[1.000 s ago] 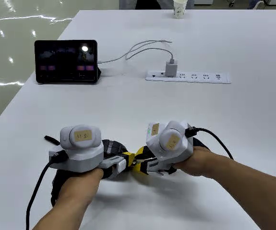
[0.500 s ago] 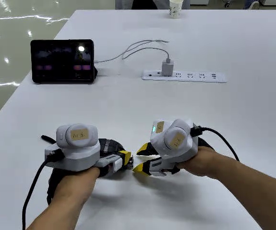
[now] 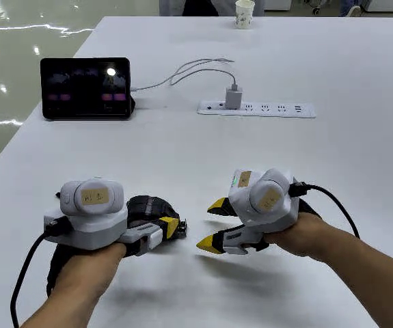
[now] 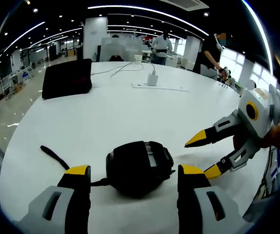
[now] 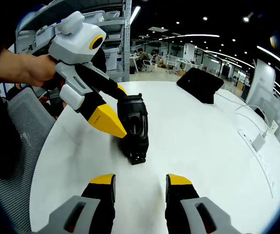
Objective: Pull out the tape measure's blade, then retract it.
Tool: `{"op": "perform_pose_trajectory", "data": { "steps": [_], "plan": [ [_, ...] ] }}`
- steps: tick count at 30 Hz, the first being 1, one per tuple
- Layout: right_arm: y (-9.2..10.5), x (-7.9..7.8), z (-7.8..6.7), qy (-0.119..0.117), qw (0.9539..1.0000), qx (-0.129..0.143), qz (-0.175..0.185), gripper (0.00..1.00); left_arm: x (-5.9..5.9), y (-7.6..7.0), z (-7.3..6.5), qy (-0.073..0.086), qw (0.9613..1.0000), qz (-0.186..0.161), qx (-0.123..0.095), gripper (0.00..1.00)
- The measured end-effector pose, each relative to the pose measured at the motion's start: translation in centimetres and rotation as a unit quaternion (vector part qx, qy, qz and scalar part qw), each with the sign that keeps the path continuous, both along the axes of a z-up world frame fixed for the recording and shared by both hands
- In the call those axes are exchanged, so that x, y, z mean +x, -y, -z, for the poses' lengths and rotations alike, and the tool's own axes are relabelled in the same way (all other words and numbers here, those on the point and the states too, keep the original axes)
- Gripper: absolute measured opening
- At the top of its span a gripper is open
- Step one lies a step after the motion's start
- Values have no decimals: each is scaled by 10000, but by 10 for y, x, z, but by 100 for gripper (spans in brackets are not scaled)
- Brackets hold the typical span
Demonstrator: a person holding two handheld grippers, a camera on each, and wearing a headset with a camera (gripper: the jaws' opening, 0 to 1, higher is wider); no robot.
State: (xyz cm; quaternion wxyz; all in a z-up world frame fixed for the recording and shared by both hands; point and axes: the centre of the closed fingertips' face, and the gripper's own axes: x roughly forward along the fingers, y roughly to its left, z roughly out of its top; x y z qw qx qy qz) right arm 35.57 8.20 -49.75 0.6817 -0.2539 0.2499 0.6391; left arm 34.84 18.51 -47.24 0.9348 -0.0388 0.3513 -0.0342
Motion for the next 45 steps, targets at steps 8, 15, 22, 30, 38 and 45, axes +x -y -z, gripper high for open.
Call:
{"op": "perform_pose_trajectory", "data": {
  "steps": [8, 15, 22, 30, 38, 45],
  "plan": [
    [15, -4, -6, -35, 9996, 61, 283, 44, -14, 0, -1, 36, 9997, 217, 52, 72],
    [29, -8, -12, 32, 9989, 119, 456, 49, -21, -1, -2, 100, 9992, 367, 126, 74],
    [44, -11, -17, 55, 9976, 185, 664, 54, -28, -1, -5, 184, 9980, 569, 187, 76],
    [60, -17, -20, 39, 9958, 250, 880, 59, -36, 2, -8, 267, 9954, 885, 259, 78],
    [71, -26, -30, 22, 9927, 479, 1110, 65, -42, 7, -12, 328, 9909, 1243, 405, 79],
    [83, -29, -37, 24, 9879, 694, 1388, 69, -46, 9, -18, 436, 9885, 1393, 387, 80]
  ]
}}
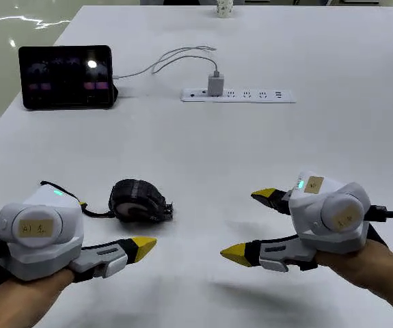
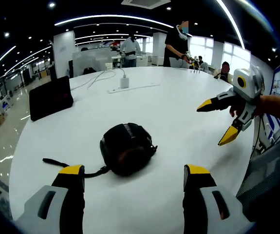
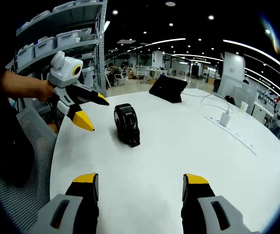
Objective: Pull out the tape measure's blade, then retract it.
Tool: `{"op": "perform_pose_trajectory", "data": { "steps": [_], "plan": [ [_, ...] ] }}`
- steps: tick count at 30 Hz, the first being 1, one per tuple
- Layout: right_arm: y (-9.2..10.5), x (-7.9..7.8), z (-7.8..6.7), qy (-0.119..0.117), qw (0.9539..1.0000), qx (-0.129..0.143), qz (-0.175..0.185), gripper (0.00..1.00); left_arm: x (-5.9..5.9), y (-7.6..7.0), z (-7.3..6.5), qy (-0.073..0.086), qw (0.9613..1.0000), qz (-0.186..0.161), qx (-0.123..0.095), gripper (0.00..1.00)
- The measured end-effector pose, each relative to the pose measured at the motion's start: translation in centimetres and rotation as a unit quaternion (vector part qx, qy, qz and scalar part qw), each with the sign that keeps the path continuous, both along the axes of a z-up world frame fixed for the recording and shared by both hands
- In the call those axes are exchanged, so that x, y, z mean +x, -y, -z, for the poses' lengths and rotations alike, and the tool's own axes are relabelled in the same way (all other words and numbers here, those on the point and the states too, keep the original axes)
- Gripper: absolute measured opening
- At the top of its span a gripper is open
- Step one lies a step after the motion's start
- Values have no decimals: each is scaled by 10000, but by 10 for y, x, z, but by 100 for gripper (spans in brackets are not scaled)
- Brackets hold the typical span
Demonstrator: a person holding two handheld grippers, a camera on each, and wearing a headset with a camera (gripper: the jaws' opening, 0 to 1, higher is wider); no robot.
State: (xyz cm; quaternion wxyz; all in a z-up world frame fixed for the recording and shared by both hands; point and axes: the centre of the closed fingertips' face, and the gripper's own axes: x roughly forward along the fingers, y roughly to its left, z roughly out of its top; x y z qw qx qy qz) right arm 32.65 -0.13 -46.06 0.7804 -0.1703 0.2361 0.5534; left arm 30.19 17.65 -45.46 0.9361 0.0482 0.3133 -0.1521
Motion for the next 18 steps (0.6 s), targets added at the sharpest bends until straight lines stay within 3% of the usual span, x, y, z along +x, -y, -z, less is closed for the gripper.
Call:
{"op": "perform_pose_trajectory", "data": {
  "steps": [11, 18],
  "plan": [
    [15, -10, -2, -54, 9997, 89, 232, 78, -12, 7, -12, 211, 9993, 258, -196, 86],
    [24, -15, -2, -152, 9986, 174, 478, 87, -22, 13, -12, 205, 9982, 534, -206, 92]
  ]
}}
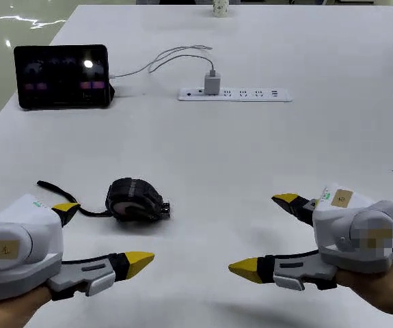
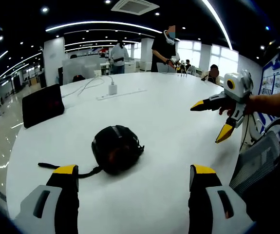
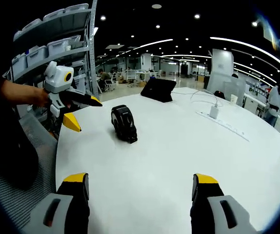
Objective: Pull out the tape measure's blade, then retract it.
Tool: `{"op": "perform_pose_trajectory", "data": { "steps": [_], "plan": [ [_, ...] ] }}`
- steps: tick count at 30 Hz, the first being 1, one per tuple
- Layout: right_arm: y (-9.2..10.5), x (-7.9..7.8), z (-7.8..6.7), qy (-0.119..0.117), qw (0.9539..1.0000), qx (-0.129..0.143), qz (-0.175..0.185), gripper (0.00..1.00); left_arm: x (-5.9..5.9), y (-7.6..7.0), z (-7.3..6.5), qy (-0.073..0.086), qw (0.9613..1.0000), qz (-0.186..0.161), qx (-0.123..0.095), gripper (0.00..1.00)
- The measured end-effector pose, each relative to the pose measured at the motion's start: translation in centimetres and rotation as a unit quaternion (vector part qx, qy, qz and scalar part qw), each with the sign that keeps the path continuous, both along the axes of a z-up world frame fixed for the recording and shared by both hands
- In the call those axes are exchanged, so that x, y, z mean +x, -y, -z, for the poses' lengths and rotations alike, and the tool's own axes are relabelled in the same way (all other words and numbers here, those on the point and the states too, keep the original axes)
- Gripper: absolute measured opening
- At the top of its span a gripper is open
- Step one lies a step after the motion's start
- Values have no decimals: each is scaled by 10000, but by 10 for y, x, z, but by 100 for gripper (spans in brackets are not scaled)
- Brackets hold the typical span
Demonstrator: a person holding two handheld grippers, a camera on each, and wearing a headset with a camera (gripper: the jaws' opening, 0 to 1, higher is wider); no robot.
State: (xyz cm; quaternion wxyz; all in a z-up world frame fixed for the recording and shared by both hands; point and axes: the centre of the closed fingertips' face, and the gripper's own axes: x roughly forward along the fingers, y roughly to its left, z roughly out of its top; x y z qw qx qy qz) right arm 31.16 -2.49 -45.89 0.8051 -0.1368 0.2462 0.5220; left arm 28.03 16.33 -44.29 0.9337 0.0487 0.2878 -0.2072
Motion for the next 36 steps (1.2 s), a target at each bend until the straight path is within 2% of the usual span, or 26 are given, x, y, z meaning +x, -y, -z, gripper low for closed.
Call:
{"op": "perform_pose_trajectory", "data": {
  "steps": [9, 15, 23, 28, 36],
  "plan": [
    [10, -11, 1, -93, 9996, 153, 237, 95, -11, 11, 0, 19, 9997, 193, -132, 95],
    [15, -15, -2, -94, 9992, 269, 290, 98, -15, 14, -2, 102, 9992, 337, -169, 99],
    [19, -18, -2, -59, 9994, 272, 227, 99, -16, 12, -4, 202, 9990, 406, -58, 99],
    [20, -20, -5, -71, 9991, 342, 222, 99, -17, 9, -9, 291, 9987, 415, -68, 99],
    [24, -19, -10, 8, 9988, 396, 296, 99, -19, 10, -11, 277, 9984, 451, -217, 99]
  ]
}}
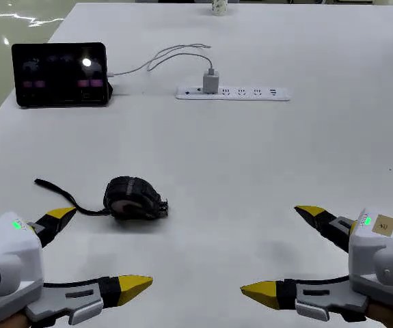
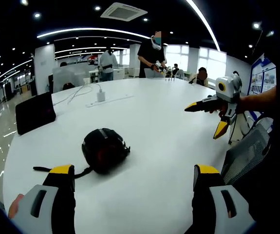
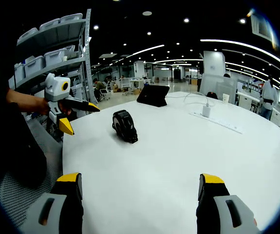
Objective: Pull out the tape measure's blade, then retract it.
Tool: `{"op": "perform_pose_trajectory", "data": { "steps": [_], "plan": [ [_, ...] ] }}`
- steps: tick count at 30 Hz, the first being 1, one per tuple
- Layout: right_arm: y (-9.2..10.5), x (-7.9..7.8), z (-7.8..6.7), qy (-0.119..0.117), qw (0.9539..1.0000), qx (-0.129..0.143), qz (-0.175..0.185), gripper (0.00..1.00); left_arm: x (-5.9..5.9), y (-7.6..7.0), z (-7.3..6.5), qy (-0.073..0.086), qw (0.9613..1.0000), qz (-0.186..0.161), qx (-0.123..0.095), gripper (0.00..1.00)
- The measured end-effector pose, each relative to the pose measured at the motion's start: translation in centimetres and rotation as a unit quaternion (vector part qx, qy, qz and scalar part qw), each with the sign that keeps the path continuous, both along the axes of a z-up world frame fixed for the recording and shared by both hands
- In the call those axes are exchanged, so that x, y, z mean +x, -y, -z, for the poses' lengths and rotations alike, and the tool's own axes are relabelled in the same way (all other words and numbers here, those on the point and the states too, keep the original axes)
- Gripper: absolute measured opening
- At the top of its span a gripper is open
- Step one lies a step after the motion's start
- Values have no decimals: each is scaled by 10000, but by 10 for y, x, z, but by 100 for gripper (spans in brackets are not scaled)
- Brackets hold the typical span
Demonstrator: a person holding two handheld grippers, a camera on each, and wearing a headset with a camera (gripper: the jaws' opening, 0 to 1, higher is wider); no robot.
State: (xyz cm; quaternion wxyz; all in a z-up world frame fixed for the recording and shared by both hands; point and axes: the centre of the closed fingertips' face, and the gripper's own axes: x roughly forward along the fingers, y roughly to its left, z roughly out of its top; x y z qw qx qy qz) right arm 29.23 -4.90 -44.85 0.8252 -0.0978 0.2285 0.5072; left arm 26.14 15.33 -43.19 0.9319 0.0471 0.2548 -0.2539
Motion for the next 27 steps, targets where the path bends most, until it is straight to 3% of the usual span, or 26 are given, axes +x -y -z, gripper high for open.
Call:
{"op": "perform_pose_trajectory", "data": {
  "steps": [27],
  "plan": [
    [8, -2, -1, -31, 10000, 17, 91, 99, -2, 3, -1, -54, 9999, 96, -101, 99]
  ]
}}
